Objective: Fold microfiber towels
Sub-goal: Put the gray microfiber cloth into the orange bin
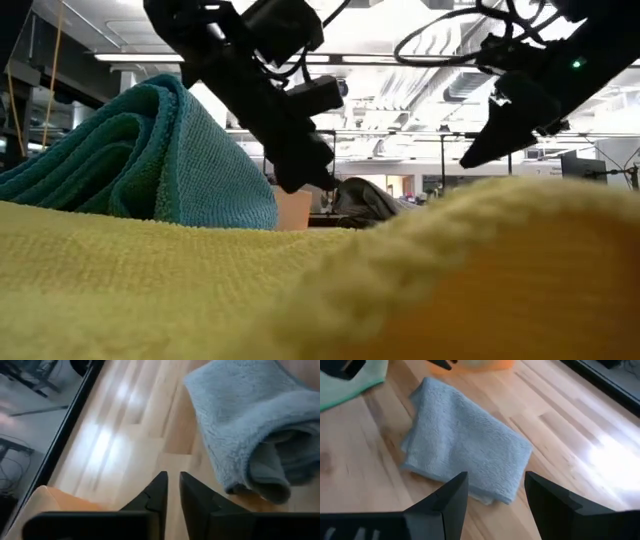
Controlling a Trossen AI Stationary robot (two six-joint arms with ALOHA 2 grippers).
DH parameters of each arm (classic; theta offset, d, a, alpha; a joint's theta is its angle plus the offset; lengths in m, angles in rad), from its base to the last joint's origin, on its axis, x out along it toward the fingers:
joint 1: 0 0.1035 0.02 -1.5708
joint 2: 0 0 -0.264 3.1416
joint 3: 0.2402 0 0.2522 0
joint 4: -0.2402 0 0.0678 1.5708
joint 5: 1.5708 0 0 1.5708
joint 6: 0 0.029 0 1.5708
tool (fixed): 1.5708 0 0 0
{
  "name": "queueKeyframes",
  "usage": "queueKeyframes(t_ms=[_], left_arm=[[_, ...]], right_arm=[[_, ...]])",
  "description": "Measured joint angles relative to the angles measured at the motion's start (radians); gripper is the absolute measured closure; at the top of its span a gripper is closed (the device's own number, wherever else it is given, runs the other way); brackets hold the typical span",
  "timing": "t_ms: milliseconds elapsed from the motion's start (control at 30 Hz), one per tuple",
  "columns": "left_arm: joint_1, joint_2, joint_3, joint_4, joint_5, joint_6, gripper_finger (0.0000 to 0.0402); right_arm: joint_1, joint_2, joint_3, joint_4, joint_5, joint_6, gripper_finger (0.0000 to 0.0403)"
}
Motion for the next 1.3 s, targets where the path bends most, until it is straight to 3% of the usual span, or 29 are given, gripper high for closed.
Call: queueKeyframes(t_ms=[233, 467, 633, 867, 1000, 1167, 1300], left_arm=[[-0.004, 0.001, 0.0, 0.008, 0.104, -0.01, 0.0398], [-0.01, -0.001, 0.018, -0.015, 0.106, -0.008, 0.0401], [-0.01, -0.001, 0.076, -0.143, 0.105, -0.03, 0.0401], [-0.01, -0.065, 0.077, -0.216, 0.05, -0.044, 0.0401], [-0.001, -0.182, -0.041, -0.035, 0.047, -0.029, 0.0402], [0.0, -0.358, -0.268, 0.328, 0.202, 0.007, 0.0402], [-0.002, -0.479, -0.37, 0.423, 0.275, -0.008, 0.0402]], right_arm=[[-0.035, 0.054, 0.0, 0.022, -0.018, 0.074, 0.0215], [-0.1, 0.076, 0.0, 0.181, -0.004, -0.014, 0.0215], [-0.158, 0.068, 0.0, 0.29, -0.046, -0.102, 0.0214], [-0.197, 0.068, 0.0, 0.3, -0.112, -0.153, 0.0215], [-0.197, 0.068, 0.0, 0.304, -0.116, -0.15, 0.0215], [-0.196, 0.068, 0.0, 0.314, -0.116, -0.151, 0.0215], [-0.196, 0.068, 0.0, 0.357, -0.118, -0.157, 0.0215]])
